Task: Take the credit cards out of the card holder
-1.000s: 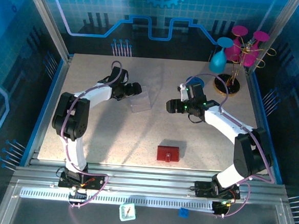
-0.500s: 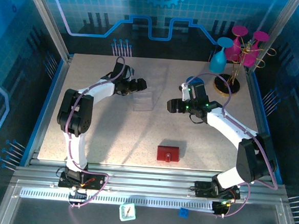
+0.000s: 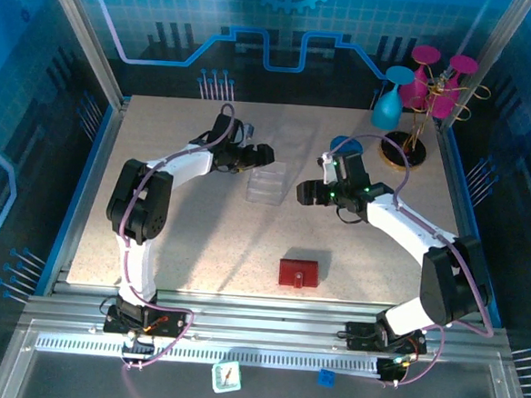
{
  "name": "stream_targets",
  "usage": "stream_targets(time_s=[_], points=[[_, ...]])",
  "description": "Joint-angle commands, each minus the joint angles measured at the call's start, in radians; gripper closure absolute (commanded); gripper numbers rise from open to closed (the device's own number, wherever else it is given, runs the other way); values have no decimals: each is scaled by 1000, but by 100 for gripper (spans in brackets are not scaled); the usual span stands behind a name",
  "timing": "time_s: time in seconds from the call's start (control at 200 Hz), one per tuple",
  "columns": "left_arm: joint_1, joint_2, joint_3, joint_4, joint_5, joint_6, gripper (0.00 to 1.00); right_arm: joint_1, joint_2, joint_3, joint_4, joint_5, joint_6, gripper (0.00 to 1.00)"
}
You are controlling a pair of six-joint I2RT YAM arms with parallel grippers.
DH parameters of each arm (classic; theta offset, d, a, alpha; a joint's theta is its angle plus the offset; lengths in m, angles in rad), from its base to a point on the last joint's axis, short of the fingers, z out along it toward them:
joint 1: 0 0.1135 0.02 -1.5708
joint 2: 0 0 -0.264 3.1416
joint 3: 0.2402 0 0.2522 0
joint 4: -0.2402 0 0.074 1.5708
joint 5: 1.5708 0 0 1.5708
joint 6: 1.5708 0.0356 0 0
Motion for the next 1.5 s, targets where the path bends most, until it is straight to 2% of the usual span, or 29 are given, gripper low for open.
stream_targets(time_s=[0.0,1.096,1.496], points=[[-5,-14,-33,19,37,-40,13,12,-34,-8,-30,-15,19,18],[-36,-154,-237,152,113,-187,14,23,19,49,-90,-52,67,18],[-30,-279,-248,6,70,-107,14,50,11,86,-351,-114,70,18]])
